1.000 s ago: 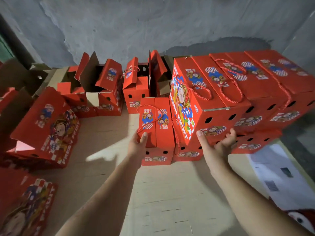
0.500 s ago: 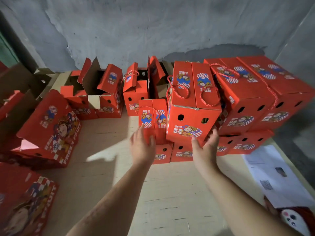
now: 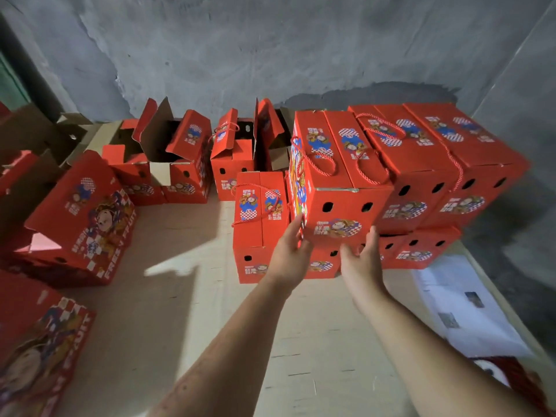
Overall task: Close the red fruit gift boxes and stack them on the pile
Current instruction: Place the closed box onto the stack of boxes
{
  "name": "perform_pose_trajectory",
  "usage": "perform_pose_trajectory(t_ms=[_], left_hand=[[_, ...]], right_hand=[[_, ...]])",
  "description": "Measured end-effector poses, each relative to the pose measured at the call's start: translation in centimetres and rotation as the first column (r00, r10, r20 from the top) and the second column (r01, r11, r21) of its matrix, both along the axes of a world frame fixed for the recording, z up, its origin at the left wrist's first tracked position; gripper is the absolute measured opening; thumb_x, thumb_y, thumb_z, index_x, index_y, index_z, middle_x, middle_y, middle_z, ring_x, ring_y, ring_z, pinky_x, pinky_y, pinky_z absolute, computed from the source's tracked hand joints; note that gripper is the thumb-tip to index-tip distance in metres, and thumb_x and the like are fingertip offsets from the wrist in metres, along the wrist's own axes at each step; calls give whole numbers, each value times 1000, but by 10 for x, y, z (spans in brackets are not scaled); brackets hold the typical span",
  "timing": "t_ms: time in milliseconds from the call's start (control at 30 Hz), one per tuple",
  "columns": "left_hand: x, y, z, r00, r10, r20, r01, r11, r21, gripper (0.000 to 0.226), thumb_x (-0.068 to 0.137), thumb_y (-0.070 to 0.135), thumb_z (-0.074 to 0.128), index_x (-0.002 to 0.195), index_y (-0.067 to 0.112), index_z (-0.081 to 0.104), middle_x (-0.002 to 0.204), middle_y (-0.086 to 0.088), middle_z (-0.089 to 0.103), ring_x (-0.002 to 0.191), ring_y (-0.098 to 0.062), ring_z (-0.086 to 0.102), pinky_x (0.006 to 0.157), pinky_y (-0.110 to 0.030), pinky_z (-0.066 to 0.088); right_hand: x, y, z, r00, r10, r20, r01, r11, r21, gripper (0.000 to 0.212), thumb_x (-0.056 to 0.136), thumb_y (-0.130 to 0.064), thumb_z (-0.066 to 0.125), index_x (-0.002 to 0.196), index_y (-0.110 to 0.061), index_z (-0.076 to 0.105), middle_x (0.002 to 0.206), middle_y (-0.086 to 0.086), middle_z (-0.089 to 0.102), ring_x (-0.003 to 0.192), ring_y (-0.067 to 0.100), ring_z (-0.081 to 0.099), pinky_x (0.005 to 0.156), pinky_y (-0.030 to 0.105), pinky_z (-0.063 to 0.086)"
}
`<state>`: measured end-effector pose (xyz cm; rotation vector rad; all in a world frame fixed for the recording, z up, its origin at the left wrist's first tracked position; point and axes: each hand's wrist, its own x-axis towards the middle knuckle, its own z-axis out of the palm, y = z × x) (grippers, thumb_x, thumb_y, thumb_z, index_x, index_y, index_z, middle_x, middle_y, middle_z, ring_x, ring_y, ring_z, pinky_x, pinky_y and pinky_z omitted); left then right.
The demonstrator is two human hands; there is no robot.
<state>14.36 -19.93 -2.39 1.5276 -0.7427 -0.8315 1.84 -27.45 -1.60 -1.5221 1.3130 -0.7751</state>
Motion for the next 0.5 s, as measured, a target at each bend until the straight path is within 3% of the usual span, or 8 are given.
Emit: perform_pose_trajectory(t_ms=[67, 100, 167, 200, 267, 333, 433, 500], left_hand=[[-15, 9, 2, 993, 118, -32, -117, 993, 14, 43, 108, 25, 50, 151, 28, 52, 134, 16, 65, 120, 6, 61, 96, -16, 51], [-23, 16, 2, 982, 180, -64, -178, 984, 23, 38, 108, 22, 51, 144, 26, 57, 129, 16, 68, 115, 7, 62, 97, -18, 52], [-39, 37, 3, 951, 263, -164, -260, 965, 38, 28, 107, 17, 51, 127, 29, 67, 118, 15, 73, 111, 1, 67, 94, -20, 54], [-47, 50, 3, 929, 294, -226, -290, 956, 54, 28, 107, 16, 50, 121, 30, 70, 116, 11, 75, 112, -4, 69, 93, -21, 55], [-59, 82, 3, 862, 386, -328, -377, 921, 92, 30, 109, 16, 47, 122, 26, 72, 118, 3, 77, 114, -13, 71, 95, -29, 56], [-66, 120, 3, 787, 507, -352, -502, 857, 113, 31, 109, 14, 46, 123, 25, 72, 116, 1, 78, 112, -13, 72, 90, -26, 57], [-65, 177, 5, 690, 676, -259, -662, 734, 154, 29, 107, 12, 50, 119, 27, 72, 110, 6, 79, 106, -8, 74, 81, -19, 57], [-62, 217, 9, 621, 758, -199, -740, 651, 170, 27, 105, 12, 53, 118, 26, 73, 109, 8, 79, 104, -6, 73, 80, -19, 57]], right_hand=[[1, 20, -4, 998, 3, 64, -5, 999, 39, 78, 101, -13, 56, 165, -26, 11, 169, 0, 26, 149, 19, 37, 118, 39, 38], [2, 34, -7, 996, 32, 89, -36, 999, 40, 77, 101, -9, 56, 164, -25, 14, 167, 0, 26, 148, 17, 37, 116, 32, 39], [5, 64, -11, 977, 196, 81, -198, 980, 15, 69, 102, -6, 53, 161, -26, 24, 164, -4, 32, 142, 10, 41, 109, 17, 38], [7, 78, -12, 949, 307, 65, -308, 951, 2, 63, 103, -5, 50, 159, -27, 31, 162, -6, 37, 141, 8, 43, 110, 18, 39], [9, 103, -13, 866, 500, 30, -500, 866, -16, 60, 104, -2, 44, 157, -29, 38, 159, -9, 43, 142, 4, 43, 117, 24, 37], [12, 127, -14, 754, 657, -21, -657, 753, -27, 60, 103, -2, 45, 156, -29, 39, 157, -11, 45, 139, 1, 44, 114, 18, 36], [23, 169, -14, 555, 831, -43, -832, 554, -13, 57, 105, -4, 46, 157, -24, 40, 157, -7, 46, 138, 3, 46, 114, 19, 37], [31, 206, -11, 448, 893, -27, -894, 448, -6, 56, 106, -4, 45, 158, -23, 38, 157, -6, 44, 137, -1, 42, 111, 10, 32]])
